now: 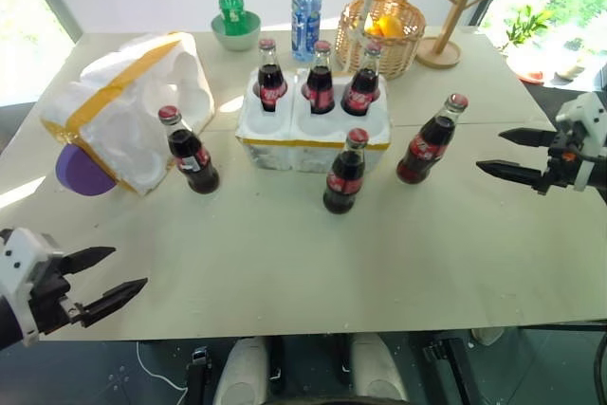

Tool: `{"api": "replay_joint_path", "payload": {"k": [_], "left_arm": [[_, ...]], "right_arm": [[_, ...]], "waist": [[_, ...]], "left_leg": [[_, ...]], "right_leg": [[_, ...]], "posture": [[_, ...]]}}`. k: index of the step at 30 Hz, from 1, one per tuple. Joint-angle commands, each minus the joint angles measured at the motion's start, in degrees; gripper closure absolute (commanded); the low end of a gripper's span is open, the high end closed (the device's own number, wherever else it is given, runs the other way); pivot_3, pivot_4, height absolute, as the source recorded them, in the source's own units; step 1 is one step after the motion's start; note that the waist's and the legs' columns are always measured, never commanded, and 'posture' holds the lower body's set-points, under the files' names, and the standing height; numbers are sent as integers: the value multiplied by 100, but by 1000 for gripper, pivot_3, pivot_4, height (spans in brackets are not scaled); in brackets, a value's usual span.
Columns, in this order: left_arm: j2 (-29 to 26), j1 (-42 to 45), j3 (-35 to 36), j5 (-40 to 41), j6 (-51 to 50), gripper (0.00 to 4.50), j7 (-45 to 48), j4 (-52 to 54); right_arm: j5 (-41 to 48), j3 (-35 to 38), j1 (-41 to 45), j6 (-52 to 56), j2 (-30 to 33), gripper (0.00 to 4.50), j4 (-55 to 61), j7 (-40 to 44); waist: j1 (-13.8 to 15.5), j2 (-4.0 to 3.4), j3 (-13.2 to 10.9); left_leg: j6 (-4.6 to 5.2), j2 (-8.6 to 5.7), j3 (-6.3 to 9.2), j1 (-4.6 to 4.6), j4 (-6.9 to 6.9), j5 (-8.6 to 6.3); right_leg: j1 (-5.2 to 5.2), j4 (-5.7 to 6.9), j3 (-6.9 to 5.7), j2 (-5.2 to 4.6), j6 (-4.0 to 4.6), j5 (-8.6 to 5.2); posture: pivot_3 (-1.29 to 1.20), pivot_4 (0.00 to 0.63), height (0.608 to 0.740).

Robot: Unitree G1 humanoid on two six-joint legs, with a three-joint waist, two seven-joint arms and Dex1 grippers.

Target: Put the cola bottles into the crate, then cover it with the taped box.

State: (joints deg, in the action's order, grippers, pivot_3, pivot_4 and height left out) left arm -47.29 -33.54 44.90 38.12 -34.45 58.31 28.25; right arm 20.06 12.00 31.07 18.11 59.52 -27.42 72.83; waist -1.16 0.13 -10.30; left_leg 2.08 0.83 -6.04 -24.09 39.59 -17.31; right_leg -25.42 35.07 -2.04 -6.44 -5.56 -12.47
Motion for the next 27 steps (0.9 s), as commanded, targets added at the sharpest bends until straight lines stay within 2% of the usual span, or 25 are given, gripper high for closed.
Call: {"api": "replay_joint_path", "payload": {"k": [1,12,17,20,27], "left_arm": [[32,-84,118,-39,115,18,58,154],[106,93,40,4,-2,18,-175,151],[182,416,-132,110,-43,18,-384,139],[182,872,-318,153,-116,18,-678,148],[208,2605,-1451,-216,-82,18,-1334,-652]], "right_arm": [[53,157,6,-114,33,0,52,10],[52,173,-1,-220,41,0,-32,22],[214,219,0,108,108,0,45,137],[369,313,96,399,232,0,217,189],[1785,851,-139,2349,830,0,1902,912]], "waist": [[0,0,0],[-2,-1,1],[8,-2,1],[15,-3,2],[43,-28,5]], "left_leg": [[-1,0,0,0,-2,1],[-14,-4,0,0,-16,9],[-15,-5,0,0,-16,11],[-16,-6,1,0,-16,12],[-5,-9,4,1,-17,27]], "right_leg": [[0,0,0,0,0,0],[0,0,-4,-2,2,0],[2,0,-6,-2,2,0],[4,2,-7,-2,3,0],[6,12,-19,-3,2,2]], "posture": [[0,150,740],[0,150,740],[0,150,740],[0,150,740],[0,150,740]]}}
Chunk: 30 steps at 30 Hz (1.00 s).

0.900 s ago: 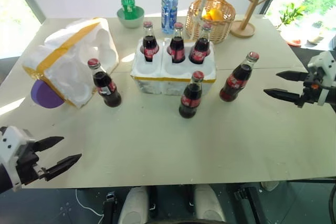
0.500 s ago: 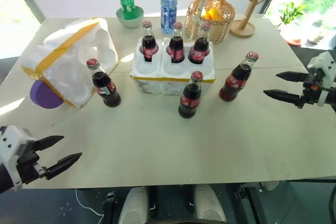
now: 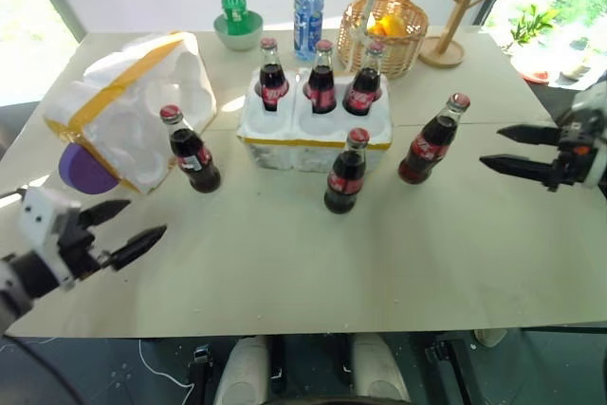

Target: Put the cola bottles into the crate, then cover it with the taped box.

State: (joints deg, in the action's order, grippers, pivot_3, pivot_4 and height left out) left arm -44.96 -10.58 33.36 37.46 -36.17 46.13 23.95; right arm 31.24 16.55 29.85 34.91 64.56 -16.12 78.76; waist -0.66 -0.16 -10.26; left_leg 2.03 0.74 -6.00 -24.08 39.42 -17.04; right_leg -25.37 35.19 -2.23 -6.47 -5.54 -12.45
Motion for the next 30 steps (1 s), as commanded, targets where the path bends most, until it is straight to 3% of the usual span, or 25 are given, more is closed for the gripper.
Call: {"api": "replay_joint_path", "payload": {"k": [1,7,15,24,26,29,30], "left_arm": [[-31,503,-416,-168,90,18,-135,-334],[5,1569,-1110,-491,316,18,-214,-1038],[333,2824,-1929,-1010,716,18,-308,-2041],[637,3268,-2392,-1343,1017,18,-143,-2600],[604,3192,-2316,-1279,944,544,-97,-2479],[414,3011,-2131,-1073,726,1716,99,-2240],[363,2955,-2090,-1014,664,1716,164,-2160]], "right_arm": [[909,493,-40,963,426,0,1027,380],[1849,897,113,1939,653,0,1953,264],[2398,1013,-19,2218,450,0,2789,-113],[2739,793,131,2208,235,0,3067,-542],[2771,746,169,2204,216,0,3076,-617],[2834,716,204,2209,169,0,3090,-748],[2856,721,201,2213,160,0,3093,-778]], "waist": [[-12,1,0],[-25,4,1],[-1,9,0],[-10,11,0],[-4,11,0],[1,13,-1],[-3,15,-1]], "left_leg": [[1,0,2,0,-1,0],[-1,0,2,3,-4,-1],[-8,-4,1,1,-4,5],[-19,-6,1,1,-3,17],[-18,-6,1,1,-3,17],[-18,-6,1,1,-3,17],[-17,-7,1,1,-2,17]], "right_leg": [[1,0,-2,0,0,0],[3,-1,-4,-1,-1,1],[2,-2,-5,-4,-3,2],[3,1,-8,0,-27,16],[3,1,-9,1,-28,16],[4,1,-9,1,-28,16],[5,1,-9,1,-28,16]], "posture": [[0,150,740],[0,150,740],[0,150,740],[0,150,740],[0,150,740],[0,150,740],[0,150,740]]}}
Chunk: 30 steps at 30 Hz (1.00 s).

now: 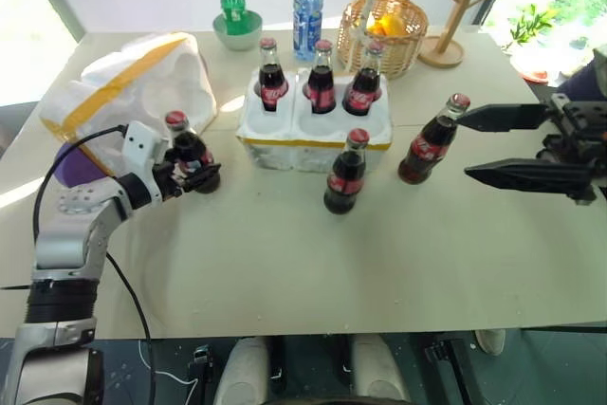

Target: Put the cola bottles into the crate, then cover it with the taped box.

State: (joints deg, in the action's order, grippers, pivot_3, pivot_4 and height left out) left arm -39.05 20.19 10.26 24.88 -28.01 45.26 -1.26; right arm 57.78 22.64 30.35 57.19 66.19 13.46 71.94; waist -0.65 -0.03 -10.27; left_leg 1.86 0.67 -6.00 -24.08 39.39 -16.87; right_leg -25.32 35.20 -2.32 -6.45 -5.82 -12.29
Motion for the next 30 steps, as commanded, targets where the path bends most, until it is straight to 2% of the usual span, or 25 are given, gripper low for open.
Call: {"api": "replay_joint_path", "payload": {"k": [1,8,10,12,16,22,26,30], "left_arm": [[-315,-204,303,392,-273,1716,358,517],[-1076,-430,869,2059,-1784,1716,1189,1708],[-1174,66,853,2437,-2112,1716,1262,1627],[-1048,873,633,2423,-2130,1716,1154,1210],[-533,2550,-51,1680,-1543,1716,1170,-200],[318,4177,-936,258,126,1716,1550,-2695],[834,4661,-1212,-346,1017,1716,1846,-4055],[1180,4801,-1284,-727,1583,1716,1962,-4859]], "right_arm": [[201,100,138,-26,-23,0,150,-138],[236,104,-40,-77,-71,0,309,-325],[256,100,-73,-78,-106,0,370,-392],[254,91,-152,-94,-155,0,476,-474],[275,121,-407,-117,-259,0,766,-671],[583,276,-725,-8,-533,0,1200,-1235],[834,334,-909,22,-734,0,1430,-1697],[905,283,-1143,-40,-834,0,1606,-1985]], "waist": [[-5,2,0],[5,17,-9],[29,17,-10],[81,17,-10],[159,22,-9],[145,28,-8],[132,40,-16],[133,52,-23]], "left_leg": [[0,0,0,0,0,0],[-4,2,1,-2,1,2],[-5,3,12,-16,18,3],[3,3,24,-29,42,-1],[24,1,31,-29,80,-9],[25,-6,20,-19,81,-8],[25,4,18,-34,79,-8],[31,12,16,-38,77,-11]], "right_leg": [[0,0,0,0,0,0],[-1,1,-1,2,0,0],[-1,4,-12,4,1,-1],[2,8,-26,16,2,-2],[34,5,-31,36,-16,8],[49,-7,-29,54,-32,15],[33,-5,-30,68,-33,14],[26,-8,-28,71,-33,14]], "posture": [[0,150,740],[0,150,740],[0,150,740],[0,150,740],[0,150,740],[0,150,740],[0,150,740],[0,150,740]]}}
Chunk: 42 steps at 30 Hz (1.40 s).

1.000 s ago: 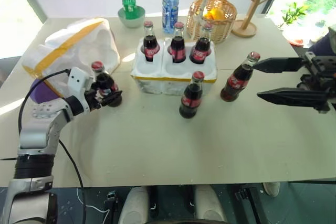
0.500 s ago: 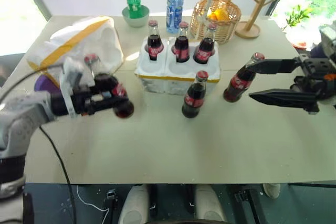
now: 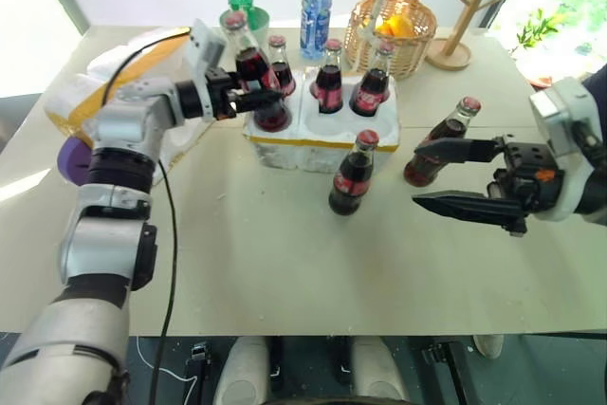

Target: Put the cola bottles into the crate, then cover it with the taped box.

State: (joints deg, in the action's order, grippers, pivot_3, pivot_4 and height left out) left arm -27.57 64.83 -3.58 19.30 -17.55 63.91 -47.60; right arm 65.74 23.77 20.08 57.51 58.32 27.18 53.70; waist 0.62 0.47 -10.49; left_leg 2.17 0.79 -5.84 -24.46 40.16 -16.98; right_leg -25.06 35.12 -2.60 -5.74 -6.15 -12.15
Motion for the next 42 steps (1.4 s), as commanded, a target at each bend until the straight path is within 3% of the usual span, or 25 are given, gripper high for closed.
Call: {"api": "replay_joint_path", "payload": {"k": [1,6,7,9,13,17,21,27,33,42], "left_arm": [[90,339,73,-275,665,1716,101,-355],[234,129,-139,-819,1116,1716,261,-607],[244,104,-148,-873,1156,662,274,-628],[231,51,-128,-920,1168,34,350,-603],[65,14,43,-855,1015,34,402,-298],[-514,-198,333,-413,179,34,842,829],[-1629,-892,803,695,-1791,34,1493,2980],[-2914,-2604,1543,2206,-3521,34,1801,5691],[-2700,-3539,1854,2656,-3698,34,876,6841],[-2601,-3664,1876,3055,-3688,34,152,7143]], "right_arm": [[71,141,-187,-103,-56,0,272,-200],[-131,13,-366,-248,-74,0,291,-363],[-174,-10,-373,-273,-63,0,277,-378],[-356,-114,-294,-362,-91,0,202,-487],[-856,-436,-120,-593,-225,0,32,-838],[-1211,-707,-198,-732,-360,0,8,-955],[-1412,-972,-373,-734,-651,0,140,-1209],[-1690,-1334,-567,-750,-1263,0,58,-1694],[-1988,-1835,-328,-801,-1977,0,-226,-2048],[-2669,-2452,332,-1089,-3031,0,-1230,-2252]], "waist": [[12,6,-4],[12,25,-15],[14,25,-15],[16,26,-15],[4,25,-14],[-20,25,-14],[-100,25,-15],[-134,25,-14],[-87,28,-12],[-132,27,-13]], "left_leg": [[0,2,1,-1,0,0],[2,11,2,-2,7,-1],[5,10,2,1,8,-3],[22,9,3,2,11,-13],[27,11,6,5,17,-16],[10,14,4,2,16,-6],[0,24,4,-2,9,0],[-1,21,6,17,11,0],[-16,14,16,24,12,9],[-19,17,16,42,3,10]], "right_leg": [[0,0,0,0,0,0],[-1,0,1,-8,0,0],[-1,2,2,-12,0,0],[1,5,2,-14,0,1],[1,14,2,-14,1,2],[-5,14,3,-8,1,1],[-10,22,10,2,1,0],[14,6,15,-2,1,-1],[20,14,15,-6,6,-3],[30,17,15,9,5,-2]], "posture": [[0,150,740],[0,150,740],[0,150,740],[0,150,740],[0,150,740],[0,150,740],[0,150,740],[0,150,740],[0,150,740],[0,150,740]]}}
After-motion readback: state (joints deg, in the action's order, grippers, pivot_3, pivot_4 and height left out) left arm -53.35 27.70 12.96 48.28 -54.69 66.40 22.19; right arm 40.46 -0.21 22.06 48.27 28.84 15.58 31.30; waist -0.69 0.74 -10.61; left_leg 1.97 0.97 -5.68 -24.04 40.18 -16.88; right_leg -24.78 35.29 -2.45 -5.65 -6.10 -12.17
